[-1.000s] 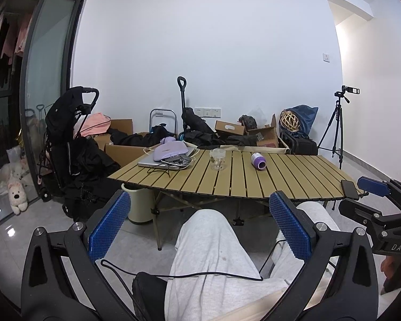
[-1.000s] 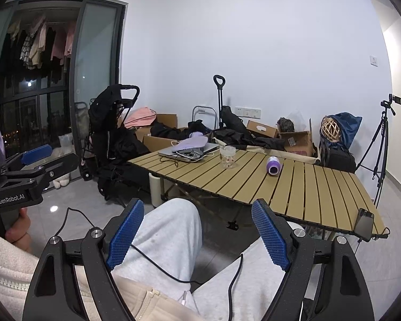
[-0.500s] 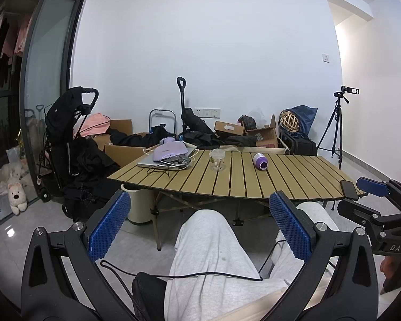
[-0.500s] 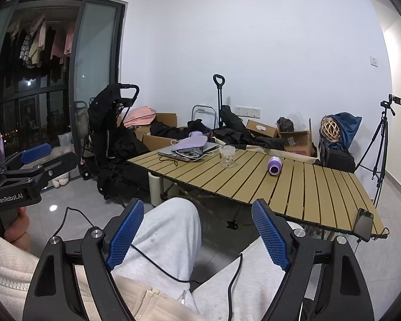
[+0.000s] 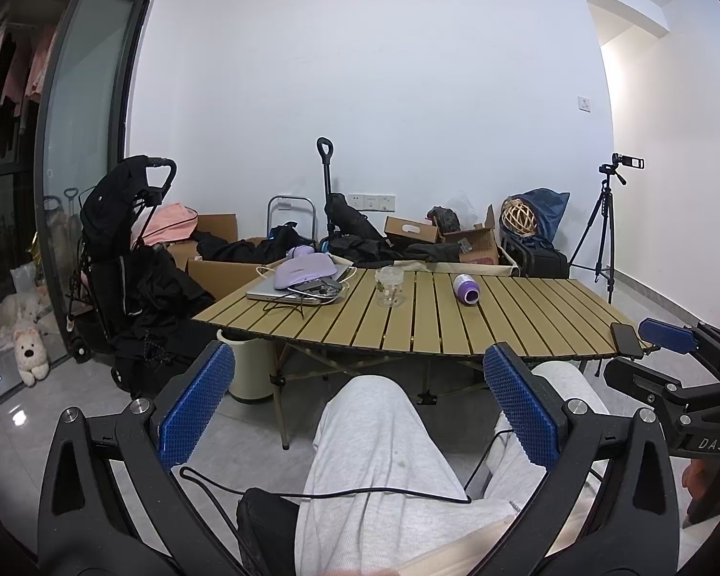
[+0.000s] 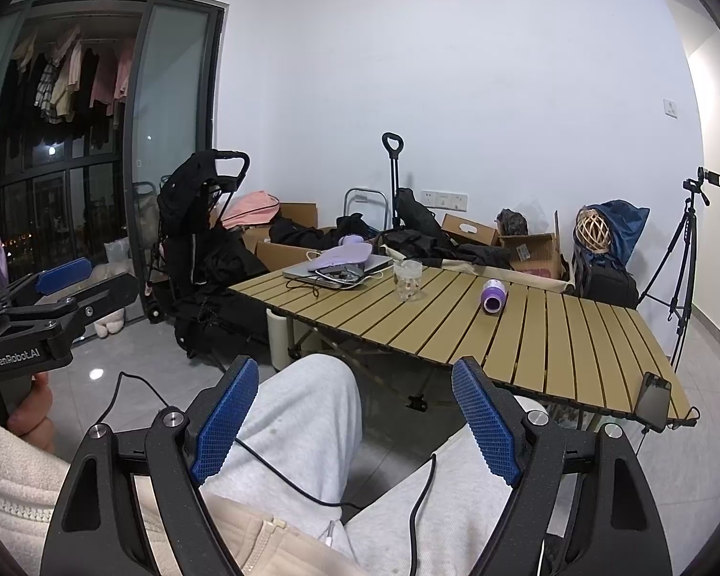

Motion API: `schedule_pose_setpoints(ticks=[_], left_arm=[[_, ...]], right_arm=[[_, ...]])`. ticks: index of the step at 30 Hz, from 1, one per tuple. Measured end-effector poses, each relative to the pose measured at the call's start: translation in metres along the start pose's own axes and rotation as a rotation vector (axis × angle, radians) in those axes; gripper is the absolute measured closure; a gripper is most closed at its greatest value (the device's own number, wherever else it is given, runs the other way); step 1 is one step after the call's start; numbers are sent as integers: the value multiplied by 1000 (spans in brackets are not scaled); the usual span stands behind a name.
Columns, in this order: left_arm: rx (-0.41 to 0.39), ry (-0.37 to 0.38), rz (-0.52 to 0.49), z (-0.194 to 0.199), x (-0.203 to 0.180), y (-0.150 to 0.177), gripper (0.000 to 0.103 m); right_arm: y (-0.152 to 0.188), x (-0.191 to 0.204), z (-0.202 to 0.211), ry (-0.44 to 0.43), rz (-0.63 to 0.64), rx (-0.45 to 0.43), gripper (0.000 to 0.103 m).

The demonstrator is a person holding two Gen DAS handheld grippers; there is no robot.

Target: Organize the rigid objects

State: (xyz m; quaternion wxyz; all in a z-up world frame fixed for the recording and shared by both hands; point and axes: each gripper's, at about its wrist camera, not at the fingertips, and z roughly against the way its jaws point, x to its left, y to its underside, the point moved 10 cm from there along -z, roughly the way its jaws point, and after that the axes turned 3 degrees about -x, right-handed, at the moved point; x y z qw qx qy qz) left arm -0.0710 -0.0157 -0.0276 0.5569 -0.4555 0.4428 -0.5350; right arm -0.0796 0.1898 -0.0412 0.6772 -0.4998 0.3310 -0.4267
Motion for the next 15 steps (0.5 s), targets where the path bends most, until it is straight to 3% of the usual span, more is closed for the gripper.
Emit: schedule_pose_setpoints(ticks=[15], left_arm=[[2,9,-2,-1,1,-1,0]], right_arm=[[3,2,-1,2,-3,6,16]])
